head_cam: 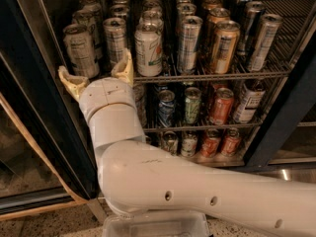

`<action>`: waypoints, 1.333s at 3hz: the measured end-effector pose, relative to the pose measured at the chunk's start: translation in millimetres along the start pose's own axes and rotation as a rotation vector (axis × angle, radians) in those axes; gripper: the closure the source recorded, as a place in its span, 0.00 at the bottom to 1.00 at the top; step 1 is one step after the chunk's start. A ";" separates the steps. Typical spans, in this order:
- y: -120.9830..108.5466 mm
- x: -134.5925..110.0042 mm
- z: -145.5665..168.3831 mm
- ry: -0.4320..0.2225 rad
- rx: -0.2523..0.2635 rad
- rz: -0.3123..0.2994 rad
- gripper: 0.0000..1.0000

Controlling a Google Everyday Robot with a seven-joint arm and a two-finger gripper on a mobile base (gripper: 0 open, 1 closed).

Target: Pick redbull can from top shelf of fridge

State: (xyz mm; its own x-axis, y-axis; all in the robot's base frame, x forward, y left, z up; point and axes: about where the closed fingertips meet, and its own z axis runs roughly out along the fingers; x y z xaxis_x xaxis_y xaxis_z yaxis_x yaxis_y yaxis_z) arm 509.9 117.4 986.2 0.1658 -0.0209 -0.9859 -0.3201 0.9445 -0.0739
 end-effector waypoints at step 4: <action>0.0 2.5 0.3 0.004 0.010 0.002 0.25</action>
Offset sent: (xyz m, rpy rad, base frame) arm 0.0001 0.0034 -0.0003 -0.0012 0.0007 -0.0032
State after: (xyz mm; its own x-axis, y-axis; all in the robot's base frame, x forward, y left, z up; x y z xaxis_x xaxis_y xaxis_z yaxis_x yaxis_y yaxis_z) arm 510.6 117.5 983.8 0.1613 -0.0207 -0.9867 -0.3111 0.9477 -0.0707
